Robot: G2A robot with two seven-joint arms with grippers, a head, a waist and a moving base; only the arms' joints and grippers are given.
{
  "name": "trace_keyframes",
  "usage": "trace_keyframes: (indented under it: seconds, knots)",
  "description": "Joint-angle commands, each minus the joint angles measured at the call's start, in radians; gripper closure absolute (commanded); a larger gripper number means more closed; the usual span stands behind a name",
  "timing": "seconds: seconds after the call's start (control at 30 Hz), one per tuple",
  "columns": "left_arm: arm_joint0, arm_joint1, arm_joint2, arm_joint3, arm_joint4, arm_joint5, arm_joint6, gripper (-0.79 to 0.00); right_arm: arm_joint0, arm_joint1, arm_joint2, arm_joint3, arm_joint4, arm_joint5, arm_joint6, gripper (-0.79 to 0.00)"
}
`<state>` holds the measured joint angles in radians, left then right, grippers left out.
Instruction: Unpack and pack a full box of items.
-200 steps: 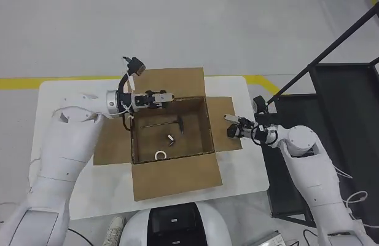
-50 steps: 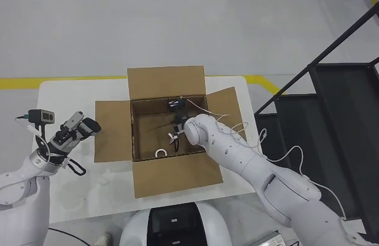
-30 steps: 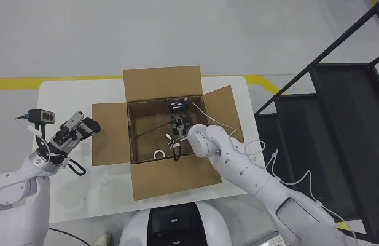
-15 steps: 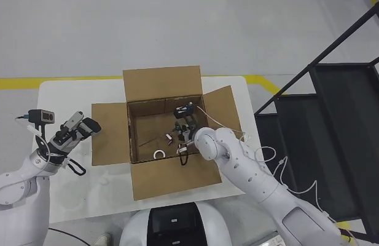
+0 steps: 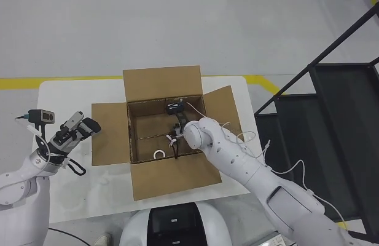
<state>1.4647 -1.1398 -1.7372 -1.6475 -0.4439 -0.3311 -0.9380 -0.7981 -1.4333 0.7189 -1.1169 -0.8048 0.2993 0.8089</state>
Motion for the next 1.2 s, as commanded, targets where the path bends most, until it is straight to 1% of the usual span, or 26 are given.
trace_keyframes:
  seconds: [0.0, 0.17, 0.4, 0.43, 0.47, 0.5, 0.53, 0.57, 0.63, 0.67, 0.73, 0.97, 1.07, 1.1, 1.17]
  knots:
    - [0.0, 0.0, 0.0, 0.0, 0.0, 0.0, 0.0, -0.785, 0.005, -0.006, -0.001, 0.008, 0.006, 0.0, -0.01, -0.785]
    - [0.0, 0.0, 0.0, 0.0, 0.0, 0.0, 0.0, -0.785, -0.004, -0.006, 0.013, -0.001, -0.004, 0.002, -0.016, -0.785]
    - [0.0, 0.0, 0.0, 0.0, 0.0, 0.0, 0.0, -0.785, -0.016, -0.008, 0.015, -0.002, -0.029, -0.008, 0.02, -0.785]
    - [0.0, 0.0, 0.0, 0.0, 0.0, 0.0, 0.0, -0.785, -0.015, -0.009, 0.015, 0.004, -0.03, -0.012, 0.021, -0.723]
    - [0.0, 0.0, 0.0, 0.0, 0.0, 0.0, 0.0, -0.785, -0.014, -0.011, 0.015, 0.008, -0.028, -0.016, 0.022, -0.693]
    - [0.0, 0.0, 0.0, 0.0, 0.0, 0.0, 0.0, -0.785, -0.012, -0.012, 0.014, 0.013, -0.029, -0.019, 0.023, -0.637]
    - [0.0, 0.0, 0.0, 0.0, 0.0, 0.0, 0.0, -0.785, -0.01, -0.014, 0.013, 0.017, -0.03, -0.022, 0.025, -0.563]
    - [0.0, 0.0, 0.0, 0.0, 0.0, 0.0, 0.0, -0.785, -0.009, -0.016, 0.012, 0.019, -0.031, -0.025, 0.027, -0.536]
    - [0.0, 0.0, 0.0, 0.0, 0.0, 0.0, 0.0, -0.785, -0.004, -0.018, 0.01, 0.027, -0.036, -0.031, 0.038, -0.437]
    - [0.0, 0.0, 0.0, 0.0, 0.0, 0.0, 0.0, -0.785, -0.002, -0.019, 0.009, 0.031, -0.039, -0.031, 0.043, -0.416]
    - [0.0, 0.0, 0.0, 0.0, 0.0, 0.0, 0.0, -0.785, 0.002, -0.022, 0.009, 0.044, -0.04, -0.034, 0.051, -0.397]
    - [0.0, 0.0, 0.0, 0.0, 0.0, 0.0, 0.0, -0.785, 0.028, -0.041, -0.008, 0.098, -0.039, -0.049, 0.073, -0.382]
    - [0.0, 0.0, 0.0, 0.0, 0.0, 0.0, 0.0, -0.785, 0.04, -0.05, -0.013, 0.124, -0.033, -0.053, 0.073, -0.363]
    - [0.0, 0.0, 0.0, 0.0, 0.0, 0.0, 0.0, -0.785, 0.044, -0.053, -0.015, 0.132, -0.032, -0.055, 0.072, -0.345]
    - [0.0, 0.0, 0.0, 0.0, 0.0, 0.0, 0.0, -0.785, 0.051, -0.059, -0.018, 0.148, -0.029, -0.057, 0.07, -0.274]
